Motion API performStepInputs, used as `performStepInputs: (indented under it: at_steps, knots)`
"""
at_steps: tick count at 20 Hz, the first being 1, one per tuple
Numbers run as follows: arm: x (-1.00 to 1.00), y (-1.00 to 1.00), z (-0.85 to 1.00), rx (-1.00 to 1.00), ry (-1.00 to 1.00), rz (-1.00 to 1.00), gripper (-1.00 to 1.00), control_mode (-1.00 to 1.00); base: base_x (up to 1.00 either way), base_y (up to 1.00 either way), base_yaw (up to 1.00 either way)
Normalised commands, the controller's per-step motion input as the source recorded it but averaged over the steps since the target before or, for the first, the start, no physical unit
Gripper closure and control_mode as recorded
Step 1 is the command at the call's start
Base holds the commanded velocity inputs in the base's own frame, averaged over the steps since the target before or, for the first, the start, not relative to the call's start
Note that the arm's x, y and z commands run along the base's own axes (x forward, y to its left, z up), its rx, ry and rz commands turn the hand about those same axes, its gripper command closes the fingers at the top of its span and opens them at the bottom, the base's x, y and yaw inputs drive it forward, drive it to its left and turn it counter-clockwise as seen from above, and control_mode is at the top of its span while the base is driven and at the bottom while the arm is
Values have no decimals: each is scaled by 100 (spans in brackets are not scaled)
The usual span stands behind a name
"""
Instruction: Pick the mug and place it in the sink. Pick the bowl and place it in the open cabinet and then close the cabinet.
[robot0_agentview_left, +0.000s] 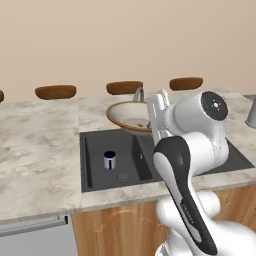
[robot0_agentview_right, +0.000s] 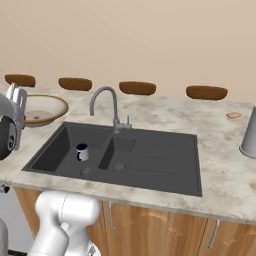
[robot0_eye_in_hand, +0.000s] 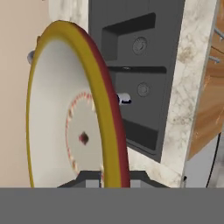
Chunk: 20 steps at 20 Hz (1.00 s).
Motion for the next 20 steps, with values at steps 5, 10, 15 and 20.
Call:
performStepInputs:
  at_steps: [5, 10, 15, 20]
  knots:
    - [0, 0, 0, 0, 0, 0, 100, 100, -15, -17, -47]
    - [0, 0, 0, 0, 0, 0, 100, 100, 0, -2, -98]
    - [0, 0, 0, 0, 0, 0, 100, 100, 0, 0, -100]
    - [0, 0, 0, 0, 0, 0, 100, 100, 0, 0, -100]
